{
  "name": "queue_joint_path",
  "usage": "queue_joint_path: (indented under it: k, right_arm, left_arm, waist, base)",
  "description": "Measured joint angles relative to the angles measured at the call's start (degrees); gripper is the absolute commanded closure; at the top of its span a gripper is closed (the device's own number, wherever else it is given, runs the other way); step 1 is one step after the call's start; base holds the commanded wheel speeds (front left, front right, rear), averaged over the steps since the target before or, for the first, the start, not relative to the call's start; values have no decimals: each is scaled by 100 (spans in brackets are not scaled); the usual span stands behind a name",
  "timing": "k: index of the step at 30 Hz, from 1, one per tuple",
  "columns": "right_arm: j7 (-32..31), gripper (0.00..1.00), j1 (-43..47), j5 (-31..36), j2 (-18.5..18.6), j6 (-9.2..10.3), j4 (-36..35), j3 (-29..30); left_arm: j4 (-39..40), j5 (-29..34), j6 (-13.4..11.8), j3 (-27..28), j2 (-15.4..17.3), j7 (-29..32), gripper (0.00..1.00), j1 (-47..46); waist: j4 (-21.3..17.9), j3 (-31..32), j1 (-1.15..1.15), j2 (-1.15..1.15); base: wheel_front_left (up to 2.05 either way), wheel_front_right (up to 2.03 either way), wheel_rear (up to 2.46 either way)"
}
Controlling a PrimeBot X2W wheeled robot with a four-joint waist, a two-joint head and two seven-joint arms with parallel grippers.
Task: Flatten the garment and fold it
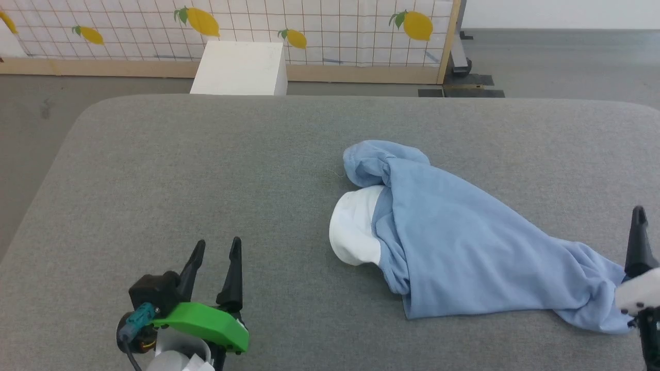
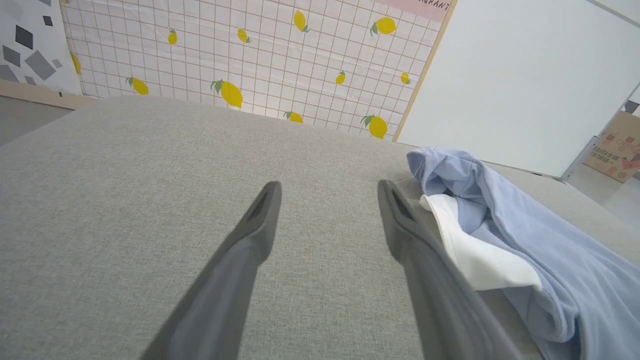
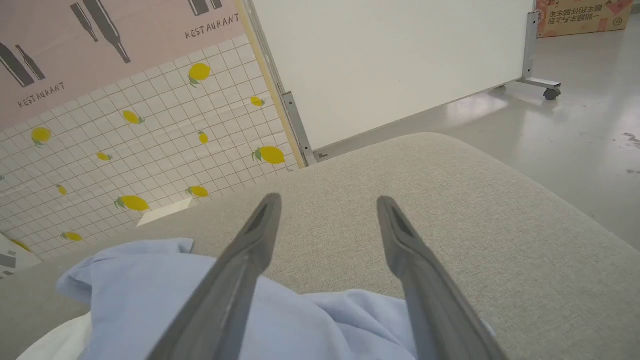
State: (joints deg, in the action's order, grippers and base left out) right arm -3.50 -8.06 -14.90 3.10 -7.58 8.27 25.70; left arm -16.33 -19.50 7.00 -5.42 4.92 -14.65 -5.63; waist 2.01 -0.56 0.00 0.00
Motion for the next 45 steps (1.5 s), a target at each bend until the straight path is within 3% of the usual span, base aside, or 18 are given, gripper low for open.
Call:
queue_joint_path:
  k: [7, 11, 16, 23, 30, 36, 37, 38, 45]
  right_arm:
    - [253, 0, 251, -142, -15, 0, 5, -243]
    - [252, 0, 250, -137, -20, 0, -1, -366]
    - [247, 0, 231, -130, -19, 0, 40, -480]
    - [257, 0, 204, -131, -19, 0, 194, -657]
    - [376, 0, 96, -137, -19, 0, 324, -732]
    - [430, 0, 88, -136, -18, 0, 390, -738]
    - [432, 0, 85, -136, -19, 0, 397, -744]
    - [437, 0, 74, -136, -19, 0, 404, -756]
    - [463, 0, -53, -136, -21, 0, 479, -867]
  left_arm:
    - [-321, -272, -83, -320, -116, 920, 0, -453]
    - [-646, -321, -131, -825, -148, 1951, 0, -1323]
    - [-1252, -293, -281, -1577, -190, 3669, 0, -2354]
    - [-1863, -219, -541, -2320, -200, 5152, 0, -3296]
    - [-2480, -118, -606, -2837, -211, 5754, 0, -3498]
    - [-2632, -421, -524, -2917, -186, 5792, 0, -3492]
    - [-2616, -494, -505, -2921, -177, 5779, 52, -3492]
    - [-2587, -565, -476, -2939, -170, 5701, 97, -3484]
    - [-2594, -916, -454, -3119, -205, 5352, 100, -3433]
  waist:
    - [-71, -52, 0, 0]
    - [-155, -131, 0, 0]
    - [-275, -290, 0, 0]
    - [-504, -550, 0, 0]
    - [-715, -827, 0, 0]
    - [-766, -961, 0, 0]
    - [-751, -964, 0, 0]
    - [-727, -966, 0, 0]
    - [-586, -947, 0, 0]
  base:
    - [0, 0, 0]
    - [0, 0, 0]
    - [0, 0, 0]
    - [0, 0, 0]
    - [0, 0, 0]
    - [0, 0, 0]
    - [0, 0, 0]
    - [0, 0, 0]
    - [0, 0, 0]
